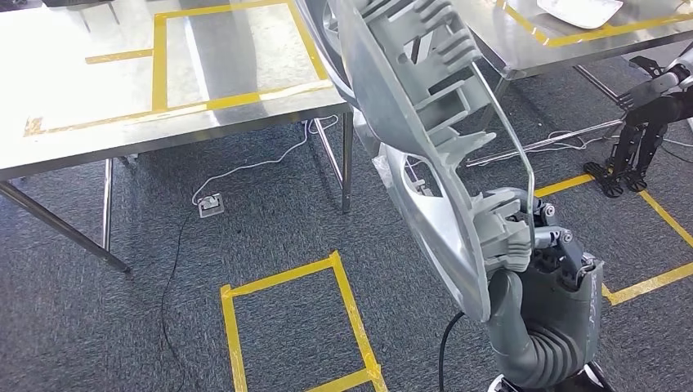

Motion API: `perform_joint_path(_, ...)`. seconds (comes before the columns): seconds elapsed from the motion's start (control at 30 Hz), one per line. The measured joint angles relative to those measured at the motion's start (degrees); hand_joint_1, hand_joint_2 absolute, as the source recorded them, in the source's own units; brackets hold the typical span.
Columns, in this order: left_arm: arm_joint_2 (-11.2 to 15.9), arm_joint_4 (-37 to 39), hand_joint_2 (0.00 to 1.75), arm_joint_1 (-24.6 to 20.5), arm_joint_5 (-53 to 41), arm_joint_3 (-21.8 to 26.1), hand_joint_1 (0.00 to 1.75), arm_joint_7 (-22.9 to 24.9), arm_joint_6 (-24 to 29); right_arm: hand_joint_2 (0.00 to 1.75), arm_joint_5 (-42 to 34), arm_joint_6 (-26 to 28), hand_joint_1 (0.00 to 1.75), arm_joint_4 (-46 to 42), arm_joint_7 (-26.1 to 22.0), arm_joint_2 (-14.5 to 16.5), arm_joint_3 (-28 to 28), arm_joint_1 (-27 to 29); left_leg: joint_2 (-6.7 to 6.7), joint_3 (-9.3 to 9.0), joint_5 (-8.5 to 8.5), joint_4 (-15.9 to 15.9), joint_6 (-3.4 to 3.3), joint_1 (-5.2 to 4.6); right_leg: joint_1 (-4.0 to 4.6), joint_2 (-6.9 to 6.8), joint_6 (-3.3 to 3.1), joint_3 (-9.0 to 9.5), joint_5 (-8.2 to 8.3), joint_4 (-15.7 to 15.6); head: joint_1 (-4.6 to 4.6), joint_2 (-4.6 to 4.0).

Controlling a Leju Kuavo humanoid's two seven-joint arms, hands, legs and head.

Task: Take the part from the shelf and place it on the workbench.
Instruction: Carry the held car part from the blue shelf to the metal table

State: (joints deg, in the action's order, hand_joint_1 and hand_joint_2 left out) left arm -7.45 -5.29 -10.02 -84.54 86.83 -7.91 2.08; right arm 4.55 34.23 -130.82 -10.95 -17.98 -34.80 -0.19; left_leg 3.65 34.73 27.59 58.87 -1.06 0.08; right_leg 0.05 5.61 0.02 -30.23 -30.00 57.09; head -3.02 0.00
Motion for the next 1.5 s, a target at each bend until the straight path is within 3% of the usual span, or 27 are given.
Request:
perform_joint_path(0.5,0.92,0.00,1.75,-0.16,-1.43,0.03,0.00,-1.49,0.47,1.75,-1.58,-0.79,1.75,1.60,-2.14,0.52,0.84,-0.14,-0.03,-0.03,0.01,0.00,-0.01,0.00,0.00,0.00,0.00,0.01,0.00,-0.01,-0.01,0.00)
perform_joint_path(0.6,1.12,0.00,1.75,-0.27,-1.60,0.03,0.00,-1.91,0.51,1.75,-1.58,-0.87,1.75,1.73,-2.17,0.83,0.99,-0.34,-0.16,-0.53,-0.09,-0.63,-0.62,-0.05,-0.11,0.06,0.47,0.33,0.10,-0.76,0.10,0.00)
perform_joint_path(0.63,1.15,0.00,1.75,-0.30,-1.64,0.04,0.00,-2.03,0.52,1.75,-1.58,-0.89,1.75,1.77,-2.19,0.92,1.05,-0.42,-0.29,-1.17,-0.32,-1.45,-0.96,0.07,-0.06,-0.50,0.73,0.48,-0.02,-0.85,0.08,-0.01)
perform_joint_path(0.7,1.13,0.00,1.75,-0.27,-1.71,0.05,0.00,-2.27,0.56,1.75,-1.58,-0.92,1.75,1.83,-2.24,0.98,1.15,-0.72,-0.83,-2.68,-0.84,-3.28,-1.38,0.43,0.02,-2.62,1.15,-0.73,-1.80,2.09,-0.35,-0.01)
perform_joint_path(0.73,1.18,0.00,1.75,-0.20,-1.76,0.05,0.00,-2.35,0.58,1.75,-1.59,-0.94,1.75,1.88,-2.28,0.99,1.18,-0.86,-1.19,-3.14,-0.85,-3.64,-1.40,0.43,-0.11,-3.82,1.37,-2.43,-3.35,5.35,-0.73,-0.01)
perform_joint_path(0.8,1.25,0.00,1.75,-0.08,-1.84,0.05,0.00,-2.39,0.60,1.75,-1.61,-0.98,1.75,1.97,-2.37,1.00,1.19,-1.00,-2.03,-3.65,-0.49,-3.71,-1.20,0.44,-0.64,-4.90,1.96,-6.41,-5.78,12.21,-1.10,-0.01)
perform_joint_path(0.83,1.27,0.00,1.75,-0.06,-1.87,0.05,0.00,-2.38,0.60,1.75,-1.62,-0.98,1.75,2.03,-2.39,1.00,1.19,-0.98,-2.31,-3.89,-0.20,-3.65,-0.98,0.47,-0.95,-5.11,2.27,-7.55,-5.62,13.75,-1.16,-0.01)
perform_joint_path(0.87,1.28,0.00,1.75,-0.07,-1.92,0.05,0.00,-2.38,0.61,1.75,-1.62,-0.98,1.75,2.12,-2.40,1.00,1.19,-0.95,-2.48,-4.19,0.13,-3.53,-0.67,0.57,-1.27,-5.23,2.57,-7.61,-4.20,13.06,-1.17,-0.01)
perform_joint_path(0.93,1.29,0.00,1.75,-0.14,-2.10,0.05,0.00,-2.37,0.61,1.75,-1.61,-0.93,1.75,2.27,-2.42,1.00,1.22,-0.81,-2.47,-4.74,0.94,-3.15,0.13,0.85,-1.90,-4.91,3.08,-5.04,0.44,6.51,-1.25,-0.02)
perform_joint_path(0.97,1.31,0.00,1.75,-0.24,-2.20,0.05,0.00,-2.36,0.62,1.75,-1.59,-0.88,1.75,2.33,-2.46,1.01,1.26,-0.71,-2.36,-4.81,1.38,-2.85,0.60,0.92,-2.09,-4.39,3.15,-3.42,2.01,3.01,-1.37,-0.02)
perform_joint_path(1.03,1.37,0.00,1.75,-0.41,-2.35,0.05,0.00,-2.34,0.65,1.75,-1.58,-0.80,1.75,2.37,-2.64,1.02,1.32,-0.48,-1.88,-4.69,1.88,-2.57,1.40,0.93,-2.12,-3.79,2.68,-1.70,2.69,-0.32,-1.32,-0.01)
perform_joint_path(1.1,1.42,0.00,1.75,-0.49,-2.45,0.05,0.00,-2.29,0.67,1.75,-1.58,-0.75,1.75,2.39,-2.79,1.01,1.36,-0.26,-1.10,-4.79,2.01,-2.64,2.04,1.04,-1.88,-4.45,1.71,-1.48,2.21,-0.28,-0.89,-0.01)
perform_joint_path(1.17,1.45,0.01,1.75,-0.49,-2.55,0.05,0.00,-2.27,0.68,1.75,-1.58,-0.67,1.75,2.39,-2.83,1.07,1.38,-0.11,-1.89,-4.31,2.88,-1.30,2.58,1.15,-1.85,-5.40,0.85,-1.06,1.93,-0.46,-0.38,-0.01)
perform_joint_path(1.23,1.49,0.02,1.75,-0.50,-2.62,0.05,0.00,-2.31,0.69,1.75,-1.58,-0.63,1.75,2.37,-2.91,1.20,1.38,-0.04,-3.50,-1.16,5.51,4.54,2.92,1.14,-1.75,-6.43,0.11,-0.50,1.58,-0.66,0.40,0.00)
perform_joint_path(1.3,1.52,0.02,1.75,-0.38,-2.66,0.05,0.00,-2.34,0.69,1.75,-1.58,-0.62,1.75,2.38,-2.97,1.31,1.38,0.01,-3.86,3.80,7.96,12.61,3.01,1.13,-1.46,-7.21,-0.31,-0.05,1.06,-0.66,0.99,0.00)
perform_joint_path(1.33,1.55,0.02,1.75,-0.25,-2.66,0.05,0.00,-2.34,0.70,1.75,-1.59,-0.61,1.75,2.39,-2.98,1.34,1.38,0.05,-3.84,5.56,7.86,14.86,2.94,1.12,-1.33,-7.46,-0.39,0.28,0.74,-0.66,1.09,0.00)
perform_joint_path(1.37,1.57,0.02,1.75,-0.13,-2.67,0.05,0.00,-2.34,0.70,1.75,-1.59,-0.61,1.75,2.40,-2.99,1.37,1.37,0.08,-3.84,6.24,6.47,14.81,2.77,1.10,-1.21,-7.64,-0.38,0.75,0.36,-0.65,1.16,0.00)
perform_joint_path(1.43,1.60,0.02,1.75,0.00,-2.69,0.05,0.00,-2.34,0.70,1.75,-1.59,-0.61,1.75,2.41,-2.99,1.40,1.36,0.10,-4.20,4.49,1.22,8.64,2.11,0.92,-1.06,-7.90,-0.18,2.05,-0.59,-0.67,1.33,0.00)
perform_joint_path(1.5,1.63,0.03,1.75,0.01,-2.73,0.05,0.00,-2.34,0.70,1.75,-1.58,-0.61,1.75,2.41,-3.04,1.41,1.36,0.08,-5.21,1.89,-1.87,2.47,1.30,0.37,-0.88,-8.08,0.29,2.94,-1.48,-0.69,1.60,-0.01)
